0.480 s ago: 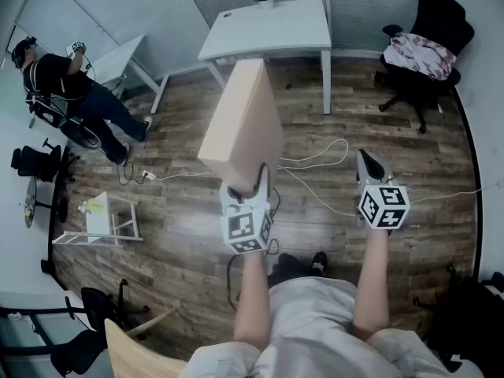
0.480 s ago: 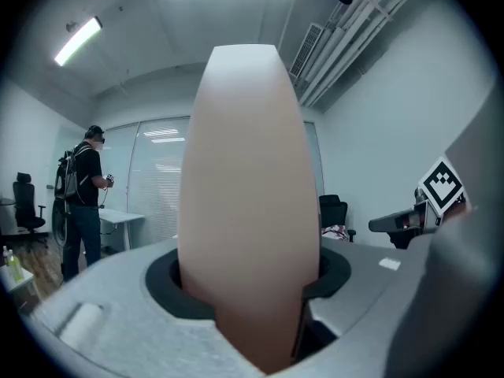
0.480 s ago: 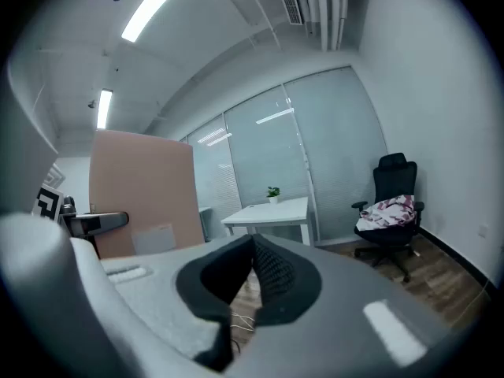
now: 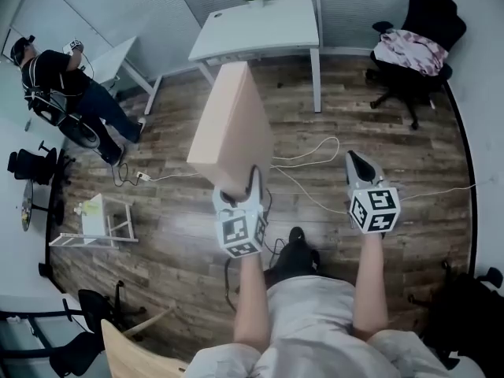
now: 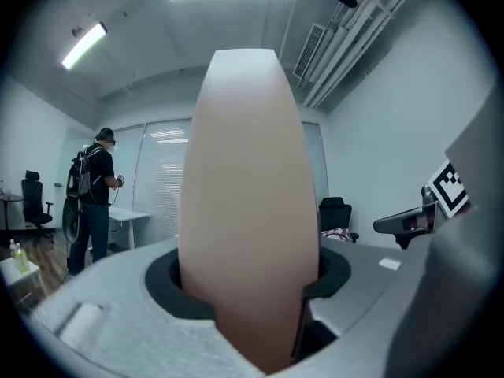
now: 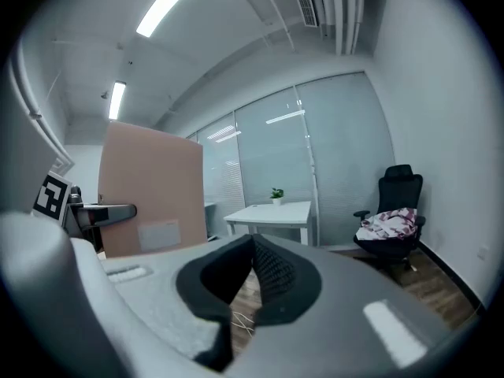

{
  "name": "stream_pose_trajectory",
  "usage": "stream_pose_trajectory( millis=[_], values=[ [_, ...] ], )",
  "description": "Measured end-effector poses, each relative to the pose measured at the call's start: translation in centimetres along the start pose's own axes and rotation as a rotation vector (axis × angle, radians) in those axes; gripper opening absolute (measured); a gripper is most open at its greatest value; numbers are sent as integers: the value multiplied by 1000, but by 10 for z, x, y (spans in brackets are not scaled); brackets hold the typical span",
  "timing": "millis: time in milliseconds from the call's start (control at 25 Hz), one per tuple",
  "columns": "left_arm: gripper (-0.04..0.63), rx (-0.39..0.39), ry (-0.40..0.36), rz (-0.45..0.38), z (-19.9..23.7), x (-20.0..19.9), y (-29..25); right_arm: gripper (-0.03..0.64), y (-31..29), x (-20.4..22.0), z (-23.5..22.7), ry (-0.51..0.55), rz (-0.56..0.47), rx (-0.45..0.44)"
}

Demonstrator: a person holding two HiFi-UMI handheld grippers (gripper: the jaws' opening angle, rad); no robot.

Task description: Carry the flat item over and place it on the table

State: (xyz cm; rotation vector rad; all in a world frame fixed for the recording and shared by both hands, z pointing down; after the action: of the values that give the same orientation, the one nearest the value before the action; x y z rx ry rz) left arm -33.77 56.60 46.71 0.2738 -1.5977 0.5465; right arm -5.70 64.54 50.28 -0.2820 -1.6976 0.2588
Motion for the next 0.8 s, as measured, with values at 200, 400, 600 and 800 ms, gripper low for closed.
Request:
stream_pose_trajectory(
  millis=[200, 400, 600, 800],
  values=[
    [262, 31, -22, -8, -17, -7, -6, 2, 7, -8, -10, -30, -34, 7],
    [264, 36, -77, -25, -24, -28, -22, 2, 5, -18, -23, -77, -76, 27],
    [265, 76, -49, -31, -15, -19, -46, 2, -17, -14, -24, -41, -48, 46],
    [265, 69, -26, -24, -12, -11, -75, 2, -41, -24, -37, -25, -44, 82]
  ],
)
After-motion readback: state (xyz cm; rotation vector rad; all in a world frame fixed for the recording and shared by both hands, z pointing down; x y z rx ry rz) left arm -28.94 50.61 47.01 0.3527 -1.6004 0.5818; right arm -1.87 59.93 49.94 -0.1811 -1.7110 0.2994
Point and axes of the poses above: the fingertips, and each gripper's own axes: y backward along the fingers, z to its left, x out of its underside, the point moved 5 cm from there along y, backward along the fingers, and after that the axes turned 6 degrees about z, right-handed, at the moved point
